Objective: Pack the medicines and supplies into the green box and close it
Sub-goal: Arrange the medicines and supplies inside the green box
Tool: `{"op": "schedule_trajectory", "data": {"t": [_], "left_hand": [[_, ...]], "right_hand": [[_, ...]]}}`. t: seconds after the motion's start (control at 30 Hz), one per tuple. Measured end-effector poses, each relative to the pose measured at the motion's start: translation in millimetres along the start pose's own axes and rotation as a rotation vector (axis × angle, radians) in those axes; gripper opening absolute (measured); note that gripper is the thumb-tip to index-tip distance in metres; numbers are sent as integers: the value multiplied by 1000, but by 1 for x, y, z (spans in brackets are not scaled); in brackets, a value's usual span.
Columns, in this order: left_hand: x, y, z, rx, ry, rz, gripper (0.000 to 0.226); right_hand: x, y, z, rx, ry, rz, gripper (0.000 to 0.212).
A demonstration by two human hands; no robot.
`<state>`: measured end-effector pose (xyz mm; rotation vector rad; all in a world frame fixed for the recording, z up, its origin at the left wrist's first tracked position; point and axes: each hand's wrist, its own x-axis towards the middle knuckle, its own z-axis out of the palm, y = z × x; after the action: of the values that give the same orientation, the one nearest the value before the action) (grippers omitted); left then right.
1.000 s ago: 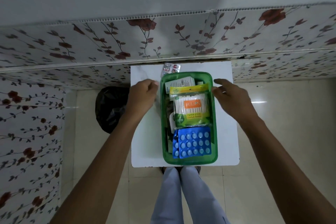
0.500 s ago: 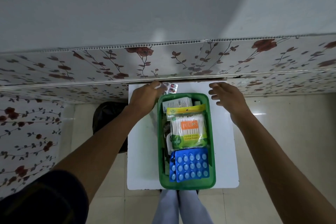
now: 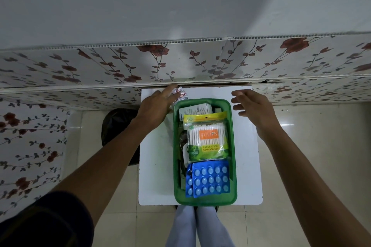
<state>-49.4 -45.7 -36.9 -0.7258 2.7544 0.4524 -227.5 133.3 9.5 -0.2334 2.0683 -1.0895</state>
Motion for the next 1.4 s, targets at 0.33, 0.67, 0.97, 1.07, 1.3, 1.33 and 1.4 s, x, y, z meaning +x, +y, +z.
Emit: {"op": "schedule_trajectory", "data": {"t": [0.33, 0.67, 0.97, 1.07, 1.3, 1.33, 1.4], "left_hand": [[-12, -17, 15, -95, 40, -117, 31], [-22, -14, 9, -441, 123, -526, 24], [-112, 65, -54, -1274, 302, -477, 16], [-118, 84, -41, -1277, 184, -363, 21], [-136, 69, -12, -1240, 354, -657, 17], [-139, 68, -8, -1226, 336, -680, 18], [-144, 67, -2, -1205, 285, -693, 21]], "right_hand": [[-7, -1, 3, 4, -2, -22, 21], [-25, -2, 4, -80, 68, -113, 18], [-97, -19, 24, -93, -136, -319, 27], [-109, -15, 39, -234, -265, -402, 26], [-137, 41, 55, -585, -24, -886, 33], [-143, 54, 58, -691, -62, -946, 38], [-155, 73, 64, -805, -174, -943, 48]]}}
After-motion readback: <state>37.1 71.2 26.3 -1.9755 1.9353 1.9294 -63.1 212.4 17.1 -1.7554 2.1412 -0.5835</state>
